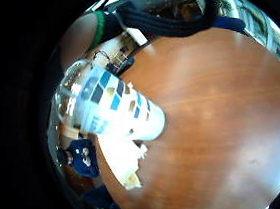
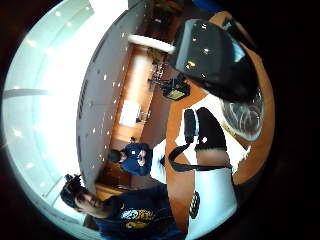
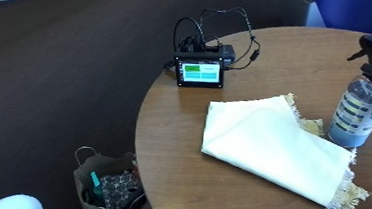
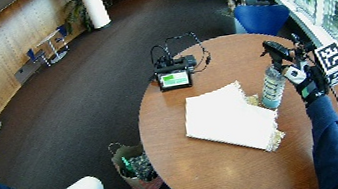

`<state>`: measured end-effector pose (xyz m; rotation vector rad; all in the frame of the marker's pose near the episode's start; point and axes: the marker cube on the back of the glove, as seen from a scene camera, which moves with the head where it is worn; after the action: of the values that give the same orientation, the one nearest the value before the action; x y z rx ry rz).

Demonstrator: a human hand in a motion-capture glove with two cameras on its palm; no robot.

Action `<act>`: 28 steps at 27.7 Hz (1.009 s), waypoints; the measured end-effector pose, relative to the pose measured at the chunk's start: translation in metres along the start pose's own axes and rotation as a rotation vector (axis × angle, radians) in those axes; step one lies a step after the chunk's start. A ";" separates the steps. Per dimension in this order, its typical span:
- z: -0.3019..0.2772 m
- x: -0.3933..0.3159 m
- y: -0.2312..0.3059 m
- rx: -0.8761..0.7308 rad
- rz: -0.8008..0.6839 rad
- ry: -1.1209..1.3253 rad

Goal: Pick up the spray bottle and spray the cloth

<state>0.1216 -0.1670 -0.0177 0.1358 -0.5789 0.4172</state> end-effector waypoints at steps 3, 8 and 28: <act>0.003 -0.004 -0.016 -0.012 -0.010 -0.018; 0.006 0.001 -0.027 0.026 -0.007 -0.108; 0.018 0.020 -0.034 0.321 -0.003 -0.201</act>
<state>0.1421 -0.1950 0.0082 0.4899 -0.7065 0.4949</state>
